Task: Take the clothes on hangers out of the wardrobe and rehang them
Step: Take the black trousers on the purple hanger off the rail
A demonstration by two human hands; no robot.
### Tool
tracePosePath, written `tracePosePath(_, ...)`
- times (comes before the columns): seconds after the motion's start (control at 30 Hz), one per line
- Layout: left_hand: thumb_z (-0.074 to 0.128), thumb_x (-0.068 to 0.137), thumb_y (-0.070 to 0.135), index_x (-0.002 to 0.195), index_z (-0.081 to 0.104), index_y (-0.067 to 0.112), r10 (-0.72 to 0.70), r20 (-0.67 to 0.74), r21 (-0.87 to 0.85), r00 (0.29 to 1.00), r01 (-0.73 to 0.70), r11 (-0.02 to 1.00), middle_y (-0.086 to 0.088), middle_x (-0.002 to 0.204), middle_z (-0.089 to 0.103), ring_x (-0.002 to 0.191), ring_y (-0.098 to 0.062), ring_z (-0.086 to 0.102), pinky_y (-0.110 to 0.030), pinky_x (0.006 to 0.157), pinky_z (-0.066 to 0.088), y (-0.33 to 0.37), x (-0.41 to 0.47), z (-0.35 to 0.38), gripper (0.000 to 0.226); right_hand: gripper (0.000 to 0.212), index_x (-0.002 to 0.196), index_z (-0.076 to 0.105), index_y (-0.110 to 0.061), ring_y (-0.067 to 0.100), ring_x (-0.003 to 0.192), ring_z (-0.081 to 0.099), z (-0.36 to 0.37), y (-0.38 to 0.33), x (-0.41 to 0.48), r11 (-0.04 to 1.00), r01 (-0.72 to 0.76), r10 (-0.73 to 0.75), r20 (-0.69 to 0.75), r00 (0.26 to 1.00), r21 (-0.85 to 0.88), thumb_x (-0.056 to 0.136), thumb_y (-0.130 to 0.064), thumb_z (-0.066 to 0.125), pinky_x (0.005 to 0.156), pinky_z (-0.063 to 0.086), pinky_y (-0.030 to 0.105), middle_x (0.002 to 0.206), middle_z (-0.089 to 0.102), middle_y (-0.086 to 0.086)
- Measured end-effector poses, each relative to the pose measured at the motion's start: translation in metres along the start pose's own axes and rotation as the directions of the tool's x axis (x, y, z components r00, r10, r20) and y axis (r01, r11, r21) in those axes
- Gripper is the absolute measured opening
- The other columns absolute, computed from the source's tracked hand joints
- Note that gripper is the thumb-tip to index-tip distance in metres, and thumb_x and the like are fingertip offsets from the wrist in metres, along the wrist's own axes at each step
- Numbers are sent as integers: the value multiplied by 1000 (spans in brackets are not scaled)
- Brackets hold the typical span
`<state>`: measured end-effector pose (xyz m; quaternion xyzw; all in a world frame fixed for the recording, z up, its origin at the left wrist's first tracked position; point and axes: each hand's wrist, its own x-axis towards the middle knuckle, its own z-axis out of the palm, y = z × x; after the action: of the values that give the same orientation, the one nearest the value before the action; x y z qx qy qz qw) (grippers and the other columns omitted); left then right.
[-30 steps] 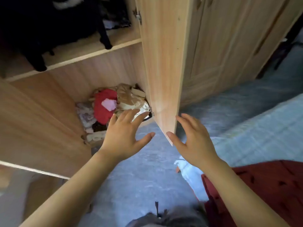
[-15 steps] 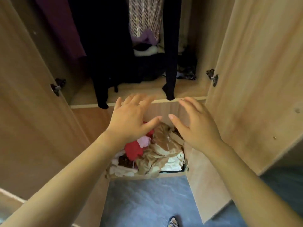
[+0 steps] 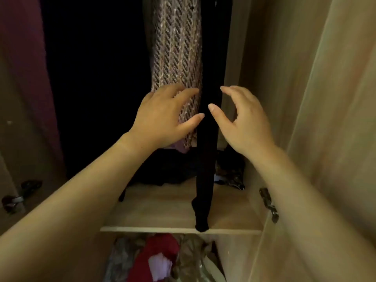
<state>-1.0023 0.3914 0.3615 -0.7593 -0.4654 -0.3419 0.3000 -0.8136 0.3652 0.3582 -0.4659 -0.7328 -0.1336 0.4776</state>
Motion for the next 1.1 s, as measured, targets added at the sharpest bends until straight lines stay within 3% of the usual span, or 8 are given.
tracePosePath(0.17, 22, 83, 66, 139, 40, 25, 9, -162, 74, 987, 4, 997, -5, 134, 49, 123, -25, 46, -42, 97, 42, -26, 86, -4, 71, 50, 133, 46, -19, 13, 128, 38, -6, 12, 88, 997, 80, -81, -117, 990, -9, 92, -47, 47, 99, 31, 21, 137, 44, -3)
tracePosePath(0.33, 29, 83, 63, 138, 41, 25, 29, -273, 104, 961, -1, 995, -4, 130, 48, 120, -25, 46, -42, 93, 45, -60, 178, -12, 67, 49, 133, 46, -19, 12, 125, 40, -15, 10, 181, 983, 155, -174, -229, 958, -100, 91, -45, 50, 91, 29, 15, 136, 42, -5)
tracePosePath(0.57, 48, 88, 49, 127, 51, 22, 128, -495, 104, 860, -88, 991, -8, 130, 45, 120, -30, 41, -45, 90, 45, -109, 293, -51, 48, 48, 133, 45, -19, 14, 124, 40, -44, -9, 300, 943, 183, -284, -388, 877, -277, 92, -42, 50, 86, 29, 16, 135, 40, -2)
tracePosePath(0.67, 50, 88, 46, 126, 52, 21, 147, -532, 63, 834, -135, 989, -8, 134, 42, 123, -30, 39, -47, 94, 43, -121, 330, -68, 45, 51, 136, 41, -17, 16, 125, 40, -48, -12, 342, 931, 148, -288, -421, 860, -334, 92, -42, 50, 88, 29, 18, 138, 38, 1)
tracePosePath(0.77, 52, 89, 45, 126, 51, 21, 163, -575, 5, 802, -196, 981, -8, 135, 39, 124, -28, 38, -43, 95, 43, -132, 363, -84, 44, 57, 141, 33, -17, 20, 128, 39, -56, -12, 374, 909, 121, -313, -462, 830, -398, 92, -40, 51, 97, 35, 28, 141, 35, 3)
tracePosePath(0.87, 51, 91, 42, 127, 50, 22, 151, -543, -90, 826, -236, 968, -8, 132, 42, 121, -27, 41, -38, 93, 39, -140, 391, -97, 41, 61, 144, 27, -14, 22, 131, 35, -70, -16, 400, 874, 119, -370, -487, 791, -471, 93, -37, 51, 104, 31, 30, 144, 34, 6)
tracePosePath(1.03, 48, 94, 35, 116, 57, 23, 137, -536, -276, 833, -326, 904, -3, 113, 47, 103, -20, 49, -30, 85, 36, -144, 420, -86, 27, 55, 141, 35, -9, 25, 128, 38, -82, -22, 439, 803, 47, -377, -445, 812, -595, 95, -37, 48, 102, 33, 33, 141, 38, 10)
tracePosePath(1.1, 46, 95, 33, 110, 58, 24, 138, -551, -351, 823, -379, 856, -1, 113, 47, 104, -19, 48, -32, 90, 37, -144, 426, -74, 22, 49, 137, 39, -8, 26, 124, 42, -85, -11, 447, 785, 23, -370, -439, 818, -619, 96, -33, 46, 98, 35, 32, 137, 43, 11)
